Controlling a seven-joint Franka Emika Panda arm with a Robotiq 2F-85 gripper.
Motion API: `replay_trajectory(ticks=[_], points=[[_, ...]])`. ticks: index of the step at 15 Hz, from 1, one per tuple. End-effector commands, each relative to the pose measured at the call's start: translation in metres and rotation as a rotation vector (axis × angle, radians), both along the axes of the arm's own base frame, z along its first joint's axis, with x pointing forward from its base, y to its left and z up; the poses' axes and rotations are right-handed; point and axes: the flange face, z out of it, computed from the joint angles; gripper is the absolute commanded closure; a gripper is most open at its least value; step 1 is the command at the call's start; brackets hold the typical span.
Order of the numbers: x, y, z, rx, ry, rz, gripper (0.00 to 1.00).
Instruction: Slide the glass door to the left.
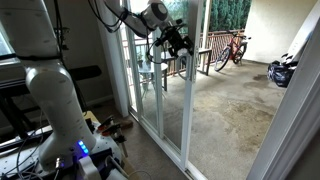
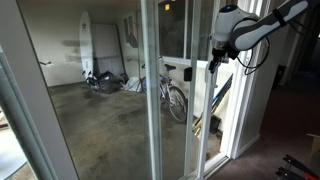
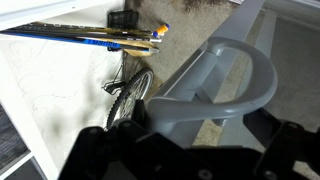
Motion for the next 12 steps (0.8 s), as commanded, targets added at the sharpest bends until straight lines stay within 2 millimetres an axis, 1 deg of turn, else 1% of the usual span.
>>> replay_trajectory(ticks=[1,12], points=[[0.014,0.078,-0.018,-0.043,-0.019,0.146,0.0],[0.015,0.186,-0.036,-0.097,-0.103,0.148,0.0]])
